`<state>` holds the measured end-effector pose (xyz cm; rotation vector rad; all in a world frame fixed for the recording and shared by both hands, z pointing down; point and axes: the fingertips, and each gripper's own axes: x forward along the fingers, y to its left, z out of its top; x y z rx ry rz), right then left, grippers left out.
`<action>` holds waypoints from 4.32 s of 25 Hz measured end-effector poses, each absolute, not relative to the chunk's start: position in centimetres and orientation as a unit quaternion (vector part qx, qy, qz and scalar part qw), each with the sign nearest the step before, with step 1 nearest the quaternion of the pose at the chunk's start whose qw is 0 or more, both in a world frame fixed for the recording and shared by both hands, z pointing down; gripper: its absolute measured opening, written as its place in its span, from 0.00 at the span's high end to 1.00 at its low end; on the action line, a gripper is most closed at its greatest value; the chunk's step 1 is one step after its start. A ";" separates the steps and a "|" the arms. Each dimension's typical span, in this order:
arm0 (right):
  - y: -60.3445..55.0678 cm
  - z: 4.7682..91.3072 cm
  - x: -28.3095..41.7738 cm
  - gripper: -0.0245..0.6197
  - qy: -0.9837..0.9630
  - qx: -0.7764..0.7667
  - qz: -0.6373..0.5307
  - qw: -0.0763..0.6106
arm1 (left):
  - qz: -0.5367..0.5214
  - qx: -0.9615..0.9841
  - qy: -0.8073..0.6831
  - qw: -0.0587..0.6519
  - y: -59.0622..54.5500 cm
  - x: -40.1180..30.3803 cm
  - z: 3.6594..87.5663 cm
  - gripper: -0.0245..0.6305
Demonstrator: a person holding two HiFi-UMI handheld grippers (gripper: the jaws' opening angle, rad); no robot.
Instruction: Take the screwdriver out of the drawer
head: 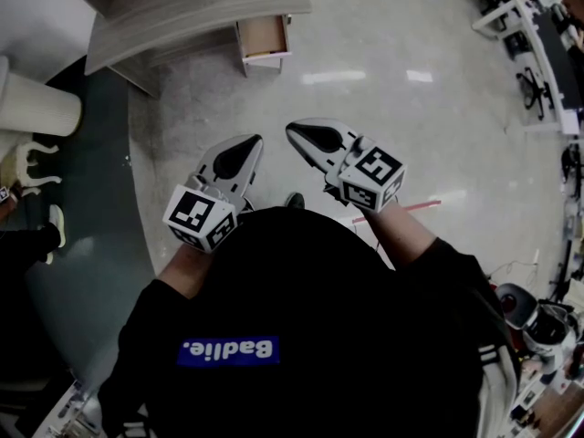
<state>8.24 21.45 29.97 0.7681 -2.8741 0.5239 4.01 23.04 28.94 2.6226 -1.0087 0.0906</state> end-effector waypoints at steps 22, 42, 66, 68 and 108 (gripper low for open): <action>10.3 33.6 9.3 0.91 -0.947 0.261 0.144 0.117 | 0.009 0.917 -0.359 0.173 12.3 5.1 30.6 0.97; -9.2 43.8 0.9 0.81 -0.907 0.291 0.126 0.278 | 0.008 0.922 -0.321 0.217 -7.2 -6.1 34.3 0.97; -18.4 64.2 3.6 0.81 -0.861 0.111 0.002 0.496 | 0.006 0.843 -0.471 0.258 -12.5 -6.9 38.3 0.97; -18.8 66.1 3.5 0.81 -0.854 0.092 -0.010 0.512 | 0.005 0.838 -0.478 0.263 -12.6 -7.2 38.9 0.97; -21.0 84.4 3.1 0.86 -0.765 -0.065 -0.010 0.641 | 0.001 0.776 -0.534 0.335 -10.7 -11.4 47.4 0.97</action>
